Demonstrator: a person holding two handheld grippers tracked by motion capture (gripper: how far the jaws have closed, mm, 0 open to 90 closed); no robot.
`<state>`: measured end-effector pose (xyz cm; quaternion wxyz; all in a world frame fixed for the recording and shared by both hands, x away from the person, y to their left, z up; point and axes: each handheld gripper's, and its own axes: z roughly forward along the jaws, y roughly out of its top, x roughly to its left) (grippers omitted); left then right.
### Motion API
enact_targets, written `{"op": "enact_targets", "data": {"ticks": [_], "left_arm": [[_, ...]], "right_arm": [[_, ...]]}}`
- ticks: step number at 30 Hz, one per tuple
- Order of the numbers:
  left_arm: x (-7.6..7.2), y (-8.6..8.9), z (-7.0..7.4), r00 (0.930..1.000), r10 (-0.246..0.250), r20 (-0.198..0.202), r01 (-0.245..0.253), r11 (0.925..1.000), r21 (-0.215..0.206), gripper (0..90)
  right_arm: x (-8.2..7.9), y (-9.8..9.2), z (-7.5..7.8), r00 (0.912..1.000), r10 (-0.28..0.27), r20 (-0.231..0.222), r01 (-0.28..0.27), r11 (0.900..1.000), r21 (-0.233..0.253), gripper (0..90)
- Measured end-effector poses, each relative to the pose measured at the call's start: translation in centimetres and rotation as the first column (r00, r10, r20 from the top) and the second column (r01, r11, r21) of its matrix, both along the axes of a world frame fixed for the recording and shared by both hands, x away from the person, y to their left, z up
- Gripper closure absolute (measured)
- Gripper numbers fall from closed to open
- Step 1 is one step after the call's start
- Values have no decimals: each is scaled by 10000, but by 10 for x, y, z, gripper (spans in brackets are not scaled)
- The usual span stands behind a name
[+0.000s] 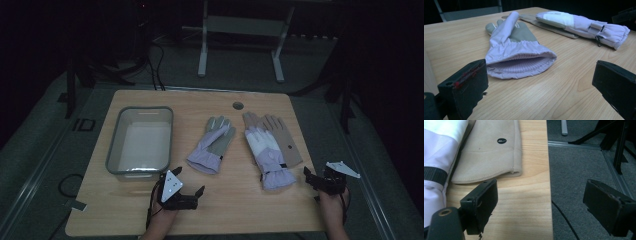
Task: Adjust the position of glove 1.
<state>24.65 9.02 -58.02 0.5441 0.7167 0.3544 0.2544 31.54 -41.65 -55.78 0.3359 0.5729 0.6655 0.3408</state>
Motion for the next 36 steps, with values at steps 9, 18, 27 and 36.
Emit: {"op": "enact_targets", "data": {"ticks": [9,18,27,36], "left_arm": [[0,-1,0,9997,-230,0,230,9997,-24,6],[0,-1,0,9998,-205,29,205,9998,-56,6],[0,-1,0,9998,-220,13,220,9997,-65,6],[1,0,0,9998,-167,-64,166,9996,-210,6]], "right_arm": [[5,1,7,9985,284,-471,-280,9996,93,117],[16,-5,46,9947,490,-903,-438,9974,580,133],[34,17,88,9824,1768,-606,-1706,9807,955,124],[51,62,119,9432,3267,-607,-3241,9447,498,121]]}}
